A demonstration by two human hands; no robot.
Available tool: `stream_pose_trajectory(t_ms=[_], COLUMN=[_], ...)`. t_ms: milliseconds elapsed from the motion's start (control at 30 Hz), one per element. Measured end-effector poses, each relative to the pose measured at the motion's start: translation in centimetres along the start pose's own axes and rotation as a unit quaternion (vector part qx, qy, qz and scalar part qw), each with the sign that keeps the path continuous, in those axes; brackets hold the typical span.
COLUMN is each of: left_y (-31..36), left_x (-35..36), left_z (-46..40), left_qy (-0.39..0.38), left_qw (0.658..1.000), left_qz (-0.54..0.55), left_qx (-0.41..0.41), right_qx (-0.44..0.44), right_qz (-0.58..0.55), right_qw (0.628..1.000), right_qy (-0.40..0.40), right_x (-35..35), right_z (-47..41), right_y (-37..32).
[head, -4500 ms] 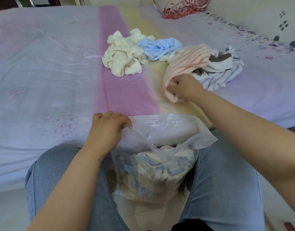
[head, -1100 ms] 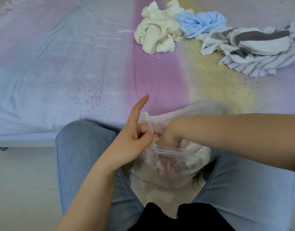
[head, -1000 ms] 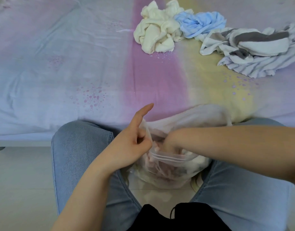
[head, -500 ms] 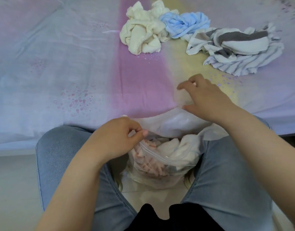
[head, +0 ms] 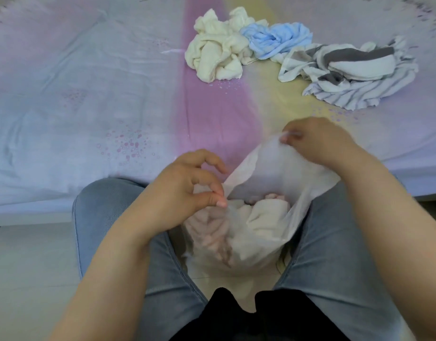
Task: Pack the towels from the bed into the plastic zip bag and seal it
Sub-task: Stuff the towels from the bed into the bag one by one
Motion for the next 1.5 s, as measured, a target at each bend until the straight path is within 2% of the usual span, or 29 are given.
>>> stream_pose_trajectory(t_ms=[67,133,300,367,467,567,767,867,933,1067,1133,1233,1300,1333,1433,1500], left_y=[1.8,2.0,-3.7,-4.2,-3.7,-3.0,-4.8,-6.4,-6.8,-7.2,-7.5,-7.8,-7.9,-8.0,-8.2,-8.4], left_x=[-2.1,-3.3,0.0,0.7,0.4,0.7,2.5,1.4,1.1,1.1,1.2,1.0,0.8,0.7,0.5,0.4], left_z=[0.6,0.6,0.9,1.4,1.6,0.2,-3.1,-3.7,-4.0,-4.6,-4.9,-5.5,-6.0,-6.2,-6.5,-6.5], left_qy=[0.044,0.061,-0.043,-0.022,-0.003,-0.040,-0.142,-0.141,-0.143,-0.157,-0.163,-0.158,-0.149,-0.144,-0.129,-0.120], left_qw=[0.999,0.998,0.989,0.991,0.989,0.979,0.932,0.927,0.925,0.928,0.935,0.941,0.943,0.944,0.947,0.949], left_qz=[0.005,-0.019,-0.104,-0.105,-0.126,-0.182,-0.298,-0.285,-0.282,-0.260,-0.234,-0.211,-0.208,-0.205,-0.195,-0.192], left_qx=[0.025,0.027,-0.091,-0.079,-0.073,-0.078,-0.150,-0.199,-0.212,-0.216,-0.212,-0.212,-0.214,-0.216,-0.221,-0.220], right_qx=[-0.015,-0.026,0.037,0.051,0.056,0.055,0.082,0.066,0.030,-0.023,-0.015,0.046,0.121,0.160,0.228,0.230], right_qz=[-0.028,-0.017,0.123,0.117,0.064,0.033,0.052,0.058,0.047,-0.040,-0.143,-0.311,-0.303,-0.268,-0.127,-0.126], right_qw=[0.999,0.999,0.979,0.980,0.992,0.997,0.994,0.994,0.992,0.981,0.978,0.948,0.929,0.932,0.962,0.961], right_qy=[0.028,0.013,-0.161,-0.154,-0.096,-0.051,-0.051,-0.072,-0.112,-0.191,-0.150,0.055,0.177,0.186,0.081,0.085], right_x=[-2.8,-3.5,5.2,6.9,6.0,4.6,4.6,5.1,5.6,5.9,4.5,0.3,-1.7,-2.0,-1.1,-1.5], right_z=[0.5,-0.2,-3.3,-3.2,-2.6,-2.1,-2.0,-1.9,-1.8,-1.3,-1.9,-4.9,-6.8,-7.5,-10.5,-11.2], right_y=[-0.9,-1.8,0.6,1.7,2.2,2.1,3.5,4.0,3.4,2.2,2.5,6.1,10.0,11.5,14.4,15.2])
Point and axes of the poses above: each hand's wrist, its own z-axis away from the middle knuckle, its own x-axis out of the palm, y = z × x, the point moved 9 cm from there along -z, towards the middle knuckle, and after that the axes turned 10 degrees about -y, right-handed, at the moved point
